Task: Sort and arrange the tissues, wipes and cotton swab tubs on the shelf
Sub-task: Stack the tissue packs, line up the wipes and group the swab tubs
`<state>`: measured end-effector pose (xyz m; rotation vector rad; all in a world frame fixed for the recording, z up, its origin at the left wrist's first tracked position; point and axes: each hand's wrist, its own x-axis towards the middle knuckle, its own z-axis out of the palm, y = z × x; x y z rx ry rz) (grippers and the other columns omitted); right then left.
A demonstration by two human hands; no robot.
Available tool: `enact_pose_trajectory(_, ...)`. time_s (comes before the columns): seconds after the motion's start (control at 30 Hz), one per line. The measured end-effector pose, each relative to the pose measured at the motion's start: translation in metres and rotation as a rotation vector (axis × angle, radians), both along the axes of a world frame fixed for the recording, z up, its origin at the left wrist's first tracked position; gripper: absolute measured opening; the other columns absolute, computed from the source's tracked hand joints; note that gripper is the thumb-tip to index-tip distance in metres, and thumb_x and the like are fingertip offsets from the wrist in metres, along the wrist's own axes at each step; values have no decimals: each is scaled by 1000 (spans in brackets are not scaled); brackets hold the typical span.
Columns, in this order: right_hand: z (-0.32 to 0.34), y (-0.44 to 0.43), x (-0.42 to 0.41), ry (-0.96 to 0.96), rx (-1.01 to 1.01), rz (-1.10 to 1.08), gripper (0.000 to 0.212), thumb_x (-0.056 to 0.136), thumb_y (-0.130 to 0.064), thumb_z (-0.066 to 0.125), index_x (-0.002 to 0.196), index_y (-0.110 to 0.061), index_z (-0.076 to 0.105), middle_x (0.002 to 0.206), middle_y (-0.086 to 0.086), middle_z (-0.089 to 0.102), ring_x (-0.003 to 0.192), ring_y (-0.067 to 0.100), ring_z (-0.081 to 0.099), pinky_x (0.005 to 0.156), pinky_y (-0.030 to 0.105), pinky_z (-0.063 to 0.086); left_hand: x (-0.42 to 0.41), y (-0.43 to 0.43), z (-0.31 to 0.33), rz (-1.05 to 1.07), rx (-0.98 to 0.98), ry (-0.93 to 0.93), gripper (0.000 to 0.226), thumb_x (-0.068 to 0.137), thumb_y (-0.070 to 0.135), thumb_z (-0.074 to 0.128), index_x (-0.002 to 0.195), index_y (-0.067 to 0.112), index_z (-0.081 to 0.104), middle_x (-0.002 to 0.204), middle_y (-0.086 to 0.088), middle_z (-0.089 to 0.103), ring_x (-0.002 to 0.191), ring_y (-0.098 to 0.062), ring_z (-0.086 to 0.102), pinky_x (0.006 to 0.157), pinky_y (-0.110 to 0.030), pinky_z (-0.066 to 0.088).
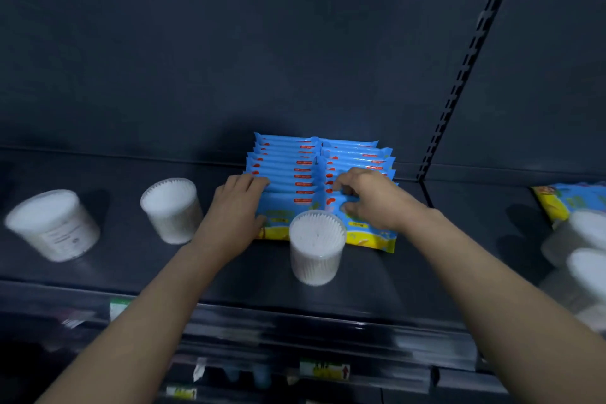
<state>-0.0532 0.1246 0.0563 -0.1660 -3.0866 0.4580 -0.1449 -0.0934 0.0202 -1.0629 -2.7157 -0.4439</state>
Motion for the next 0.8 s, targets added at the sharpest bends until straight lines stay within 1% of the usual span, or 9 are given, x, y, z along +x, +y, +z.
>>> enact_pose_trajectory(0.1, 5, -4, 0, 104, -16, 5, 30, 88, -15, 60, 119, -16, 60, 101, -2, 53, 93, 15, 51, 90, 35, 46, 3, -9, 5, 13, 129, 0, 41, 79, 8, 66, 119, 9, 56, 120, -10, 53, 113, -31, 46, 94, -39, 34)
enact_pose_trajectory(0.2, 14, -19, 0, 178, -58, 10, 21, 89, -24, 60, 109, -17, 64, 92, -5, 56, 88, 16, 54, 82, 32, 46, 1, -24, 15, 60, 239, 12, 29, 84, 12, 63, 113, 8, 60, 114, -11, 57, 108, -30, 49, 92, -39, 36)
enact_pose_trajectory(0.27, 22, -31, 0, 119, -113, -6, 21, 88, -36, 62, 100, -20, 65, 91, -3, 61, 86, 18, 56, 75, 31, 45, -7, -38, 21, 145, 290, 3, 27, 86, 15, 61, 113, 8, 60, 115, -12, 56, 110, -30, 47, 94, -38, 35)
enact_pose_trajectory(0.33, 27, -43, 1, 4, -123, -35, 34, 81, -53, 63, 98, -24, 64, 94, -4, 62, 87, 16, 56, 75, 30, 46, -18, -51, 27, 261, 276, -15, 31, 88, 24, 60, 115, 9, 59, 121, -12, 54, 115, -31, 43, 97, -41, 33)
enact_pose_trajectory(0.43, 30, -60, 2, -210, -46, -94, 59, 71, -64, 65, 118, -29, 58, 116, -5, 59, 104, 18, 55, 88, 32, 47, -34, -70, 33, 401, 95, -112, 53, 85, 46, 58, 125, 12, 52, 133, -13, 45, 124, -35, 34, 100, -46, 29)
enact_pose_trajectory(0.5, 31, -72, 2, -324, -25, -126, 74, 69, -63, 68, 132, -29, 49, 130, -5, 53, 117, 20, 51, 95, 33, 43, -44, -81, 32, 420, -42, -188, 68, 80, 59, 57, 131, 15, 47, 139, -13, 39, 127, -36, 30, 101, -48, 28)
enact_pose_trajectory(0.6, 31, -89, 3, -422, -6, -186, 78, 69, -58, 72, 134, -29, 44, 121, -6, 50, 109, 19, 48, 85, 30, 41, -57, -94, 28, 389, -132, -276, 80, 73, 67, 58, 135, 20, 41, 140, -13, 36, 127, -37, 29, 100, -48, 30)
enact_pose_trajectory(0.73, 25, -105, 5, -432, 32, -300, 86, 65, -49, 78, 138, -27, 38, 133, -1, 47, 118, 24, 48, 82, 29, 39, -70, -103, 24, 303, -35, -377, 85, 71, 62, 65, 136, 15, 38, 136, -17, 39, 124, -39, 34, 96, -43, 37)
enact_pose_trajectory(0.8, 24, -112, 8, -404, 35, -361, 85, 66, -45, 79, 138, -24, 37, 132, 2, 48, 117, 26, 48, 79, 29, 39, -74, -107, 24, 260, 23, -388, 83, 70, 58, 68, 135, 13, 41, 134, -17, 43, 121, -37, 40, 95, -39, 39)
